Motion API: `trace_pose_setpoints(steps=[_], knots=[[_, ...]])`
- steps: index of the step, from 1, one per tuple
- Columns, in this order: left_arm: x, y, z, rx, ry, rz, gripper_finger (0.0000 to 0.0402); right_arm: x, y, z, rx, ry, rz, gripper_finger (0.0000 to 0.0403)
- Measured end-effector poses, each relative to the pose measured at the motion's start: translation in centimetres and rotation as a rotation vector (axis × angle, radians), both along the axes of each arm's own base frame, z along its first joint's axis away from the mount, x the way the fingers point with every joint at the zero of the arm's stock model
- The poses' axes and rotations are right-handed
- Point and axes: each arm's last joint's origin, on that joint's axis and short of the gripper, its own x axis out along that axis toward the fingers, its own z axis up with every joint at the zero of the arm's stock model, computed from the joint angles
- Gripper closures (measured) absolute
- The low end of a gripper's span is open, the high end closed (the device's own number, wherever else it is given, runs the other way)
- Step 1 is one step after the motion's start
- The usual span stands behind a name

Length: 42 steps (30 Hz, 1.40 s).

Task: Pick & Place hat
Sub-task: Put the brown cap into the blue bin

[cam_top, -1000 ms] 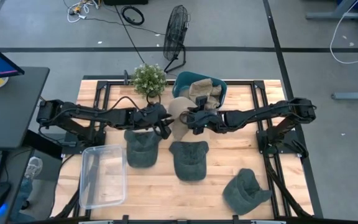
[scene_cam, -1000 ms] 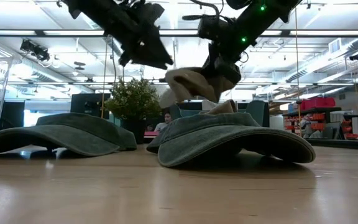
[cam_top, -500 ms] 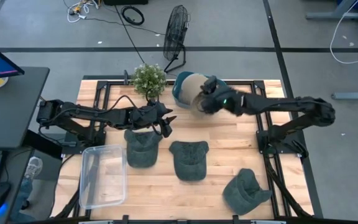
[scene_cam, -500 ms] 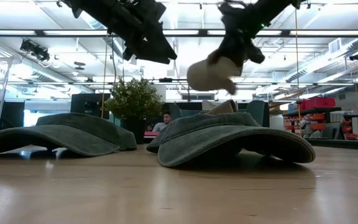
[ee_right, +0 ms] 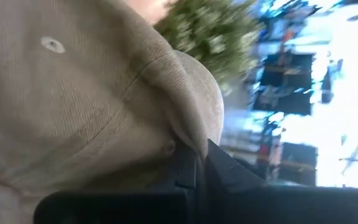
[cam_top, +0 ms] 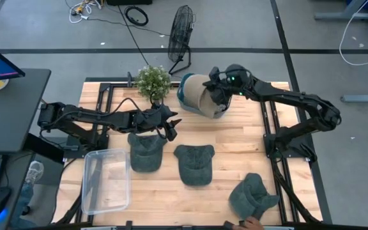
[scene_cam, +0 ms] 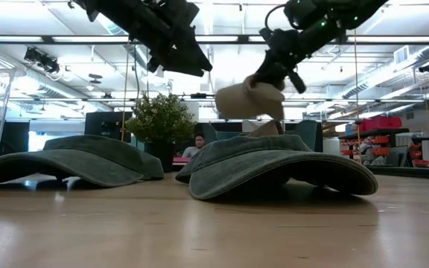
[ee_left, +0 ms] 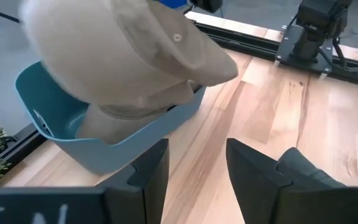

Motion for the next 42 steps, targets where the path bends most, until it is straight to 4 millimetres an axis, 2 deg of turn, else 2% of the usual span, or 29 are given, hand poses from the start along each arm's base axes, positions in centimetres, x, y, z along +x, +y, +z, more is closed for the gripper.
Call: trace_pose_setpoints(steps=[4,14,19,27,36,42], knots=[[0.0,0.2,0.0,0.0,0.0,0.006,0.0237,0.7,-1.4,-0.7,-0.006,-0.044,0.016,0.0399],[0.0,0.2,0.0,-0.002,0.001,0.008,0.0237,2.3,-4.4,-7.8,0.122,0.163,-0.012,0.0399],[0.0,0.2,0.0,-0.001,0.002,0.007,0.0237,2.8,-4.8,-10.0,0.18,0.206,-0.029,0.039],[0.0,0.2,0.0,-0.003,0.003,0.008,0.0237,2.9,-5.1,-9.1,0.267,0.077,-0.195,0.0338],[-0.1,0.2,-0.1,-0.045,-0.015,0.028,0.0237,2.0,-4.6,-7.4,0.271,0.061,-0.274,0.0296],[-0.1,0.1,-0.2,-0.045,-0.003,0.025,0.0237,0.7,-3.2,-4.6,0.321,-0.004,-0.394,0.0281]])
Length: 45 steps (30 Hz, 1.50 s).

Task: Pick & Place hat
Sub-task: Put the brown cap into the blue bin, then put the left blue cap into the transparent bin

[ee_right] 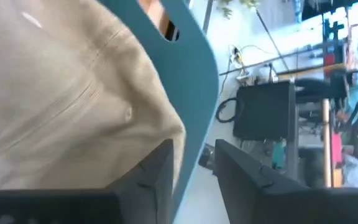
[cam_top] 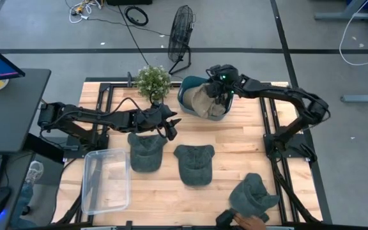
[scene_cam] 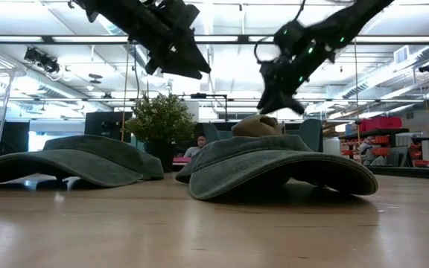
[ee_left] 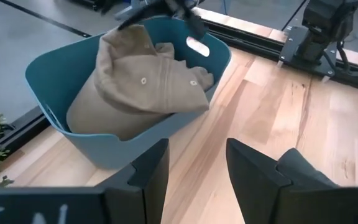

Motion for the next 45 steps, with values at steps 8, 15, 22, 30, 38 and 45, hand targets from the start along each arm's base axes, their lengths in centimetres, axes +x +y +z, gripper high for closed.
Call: trace_pose_setpoints(steps=[8,15,22,30,38,45], knots=[[-2.4,-0.2,0.5,-0.036,0.136,-0.047,0.0237,-1.8,5.8,4.9,0.183,-0.176,-0.017,0.0271],[-3.9,-0.9,-0.9,-0.184,0.343,-0.227,0.0237,-2.2,10.7,6.5,0.566,-0.318,0.03,0.027],[-4.8,-1.2,-3.5,-0.444,0.532,-0.046,0.0237,-0.3,14.7,5.3,0.759,-0.261,0.099,0.027],[-4.5,-3.3,-4.6,-0.584,0.569,0.005,0.0237,2.1,17.9,2.7,0.808,-0.141,0.161,0.027],[-3.9,-5.1,-6.4,-0.561,0.636,0.011,0.0237,4.1,19.6,-0.1,0.829,-0.056,0.176,0.027],[-2.9,-5.3,-8.8,-0.516,0.717,-0.013,0.0243,4.7,20.5,-1.2,0.833,-0.018,0.188,0.027]])
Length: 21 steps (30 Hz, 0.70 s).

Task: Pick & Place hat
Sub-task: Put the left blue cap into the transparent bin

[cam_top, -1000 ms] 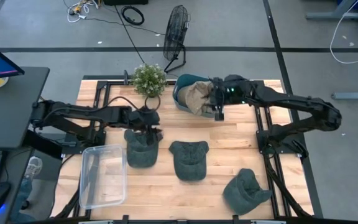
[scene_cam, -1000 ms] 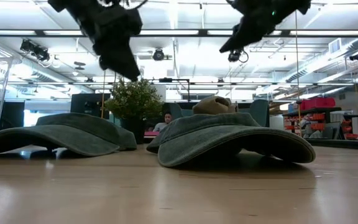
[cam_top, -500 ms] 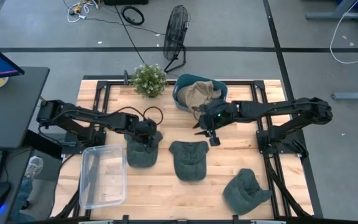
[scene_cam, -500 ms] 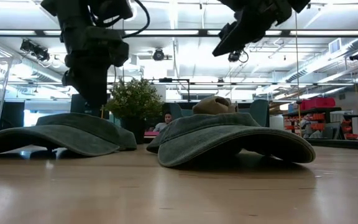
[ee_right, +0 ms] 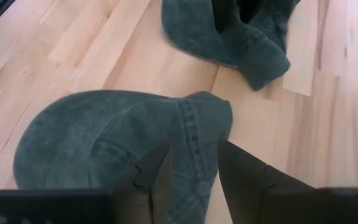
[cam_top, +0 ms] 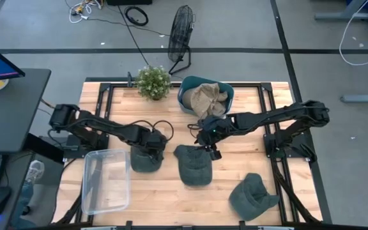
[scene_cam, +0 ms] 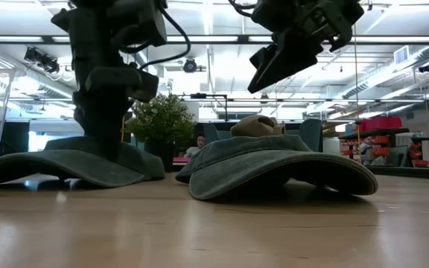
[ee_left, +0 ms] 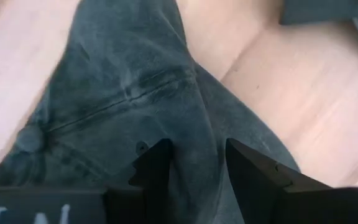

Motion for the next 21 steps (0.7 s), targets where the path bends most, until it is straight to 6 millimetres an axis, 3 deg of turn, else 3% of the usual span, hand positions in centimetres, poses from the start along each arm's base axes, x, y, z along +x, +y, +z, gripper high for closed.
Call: trace_pose_setpoints(steps=[5,7,9,15,21], knots=[[0.1,-0.2,0.0,-0.051,-0.007,-0.058,0.0318,0.1,0.3,0.1,0.0,-0.014,0.01,0.027],[0.1,-0.2,0.5,-0.064,-0.024,-0.073,0.0368,0.1,0.3,0.2,0.0,-0.021,0.01,0.027],[0.1,-0.3,1.4,-0.067,-0.054,-0.078,0.0385,0.1,0.3,0.1,0.0,-0.018,0.01,0.027],[0.6,-1.1,7.4,-0.046,-0.261,-0.177,0.0391,0.1,0.3,0.1,0.0,-0.017,0.01,0.027],[-1.4,-3.3,14.8,0.152,-0.391,-0.292,0.0392,0.1,0.3,0.2,-0.015,-0.024,0.026,0.027]])
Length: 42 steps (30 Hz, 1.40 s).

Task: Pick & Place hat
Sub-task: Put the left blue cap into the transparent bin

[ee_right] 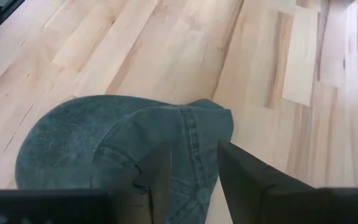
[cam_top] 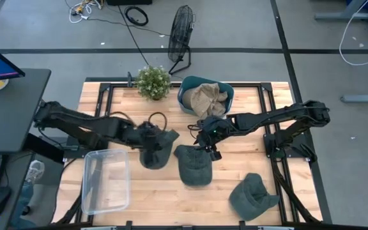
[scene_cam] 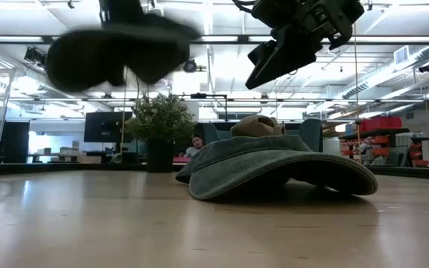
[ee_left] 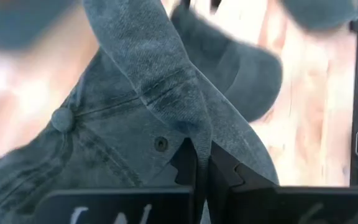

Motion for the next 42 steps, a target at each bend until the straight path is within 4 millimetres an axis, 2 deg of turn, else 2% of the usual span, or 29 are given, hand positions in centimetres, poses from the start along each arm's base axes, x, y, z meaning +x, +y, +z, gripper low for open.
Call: trace_pose_setpoints(steps=[2,5,7,12,20,26,31,35,42], knots=[[-0.9,-1.1,2.3,0.063,-0.056,-0.034,0.0392,0.0,0.0,0.0,-0.017,-0.002,0.017,0.027],[-2.5,-2.9,4.6,0.116,-0.101,-0.065,0.0392,0.0,0.0,0.0,-0.039,-0.01,0.041,0.027],[-3.4,-4.0,5.5,0.116,-0.107,-0.064,0.0392,0.0,0.0,0.0,-0.047,-0.018,0.048,0.027],[-6.2,-6.4,6.2,0.048,-0.064,-0.011,0.039,0.0,0.0,0.0,-0.059,-0.024,0.061,0.027],[-10.3,-8.9,4.9,-0.083,0.019,0.214,0.0391,0.1,0.0,0.1,-0.059,-0.028,0.06,0.027],[-12.8,-10.8,2.4,-0.16,0.056,0.308,0.0393,0.1,0.0,0.1,-0.057,-0.03,0.059,0.027],[-14.3,-11.8,-0.4,-0.146,-0.004,0.362,0.039,0.1,0.0,0.1,-0.057,-0.032,0.058,0.027],[-15.2,-12.2,-1.5,-0.137,-0.042,0.356,0.0388,0.1,0.0,0.1,-0.057,-0.033,0.058,0.027],[-17.2,-13.6,-0.8,-0.153,-0.046,0.205,0.039,0.1,0.0,0.2,-0.059,-0.039,0.06,0.027]])
